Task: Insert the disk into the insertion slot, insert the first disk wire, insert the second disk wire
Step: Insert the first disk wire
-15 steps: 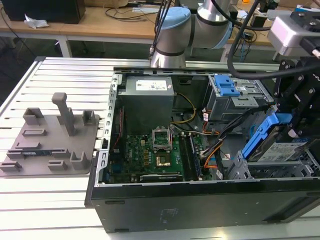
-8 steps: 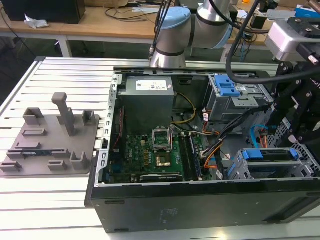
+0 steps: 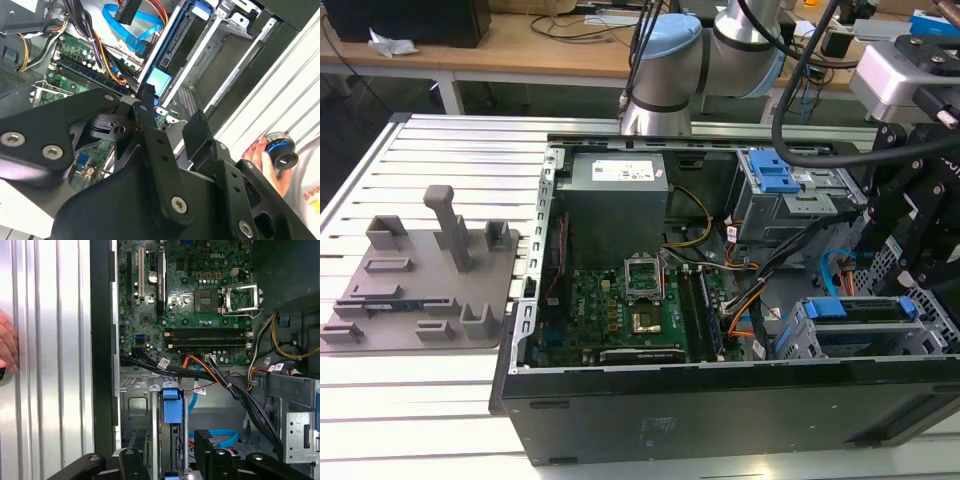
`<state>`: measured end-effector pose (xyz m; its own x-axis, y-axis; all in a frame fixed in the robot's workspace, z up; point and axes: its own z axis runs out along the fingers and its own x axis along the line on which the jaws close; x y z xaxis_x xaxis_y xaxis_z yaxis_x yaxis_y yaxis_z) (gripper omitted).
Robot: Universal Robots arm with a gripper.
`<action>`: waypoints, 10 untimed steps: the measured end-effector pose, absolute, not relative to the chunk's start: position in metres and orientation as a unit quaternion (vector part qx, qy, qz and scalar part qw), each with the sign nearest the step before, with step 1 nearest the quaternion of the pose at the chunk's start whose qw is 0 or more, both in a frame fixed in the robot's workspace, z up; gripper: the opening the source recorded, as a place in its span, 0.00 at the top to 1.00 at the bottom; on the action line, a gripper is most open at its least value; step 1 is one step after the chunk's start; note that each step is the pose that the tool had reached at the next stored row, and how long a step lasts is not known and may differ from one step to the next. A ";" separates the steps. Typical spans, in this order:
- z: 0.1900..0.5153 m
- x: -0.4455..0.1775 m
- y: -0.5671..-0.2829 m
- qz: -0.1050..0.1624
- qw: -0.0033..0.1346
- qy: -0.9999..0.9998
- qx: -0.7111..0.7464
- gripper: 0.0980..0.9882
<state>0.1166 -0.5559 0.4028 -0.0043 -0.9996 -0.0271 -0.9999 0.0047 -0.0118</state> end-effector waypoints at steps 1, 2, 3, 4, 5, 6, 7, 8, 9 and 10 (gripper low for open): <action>0.403 0.117 -0.556 0.005 0.013 0.709 -0.705 0.55; 0.403 0.117 -0.556 0.005 0.013 0.709 -0.705 0.55; 0.403 0.117 -0.556 0.005 0.013 0.709 -0.705 0.55; 0.403 0.117 -0.556 0.004 0.013 0.709 -0.705 0.55; 0.403 0.117 -0.556 0.003 0.012 0.709 -0.705 0.55; 0.403 0.117 -0.556 0.003 0.012 0.709 -0.705 0.55; 0.403 0.117 -0.556 0.003 0.011 0.709 -0.705 0.55; 0.403 0.117 -0.556 0.003 0.011 0.709 -0.705 0.55; 0.403 0.117 -0.556 0.002 0.011 0.709 -0.705 0.55; 0.403 0.117 -0.556 0.002 0.010 0.709 -0.705 0.55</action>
<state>0.1165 -0.5559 0.4028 -0.0044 -0.9998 -0.0175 -0.9999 0.0046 -0.0118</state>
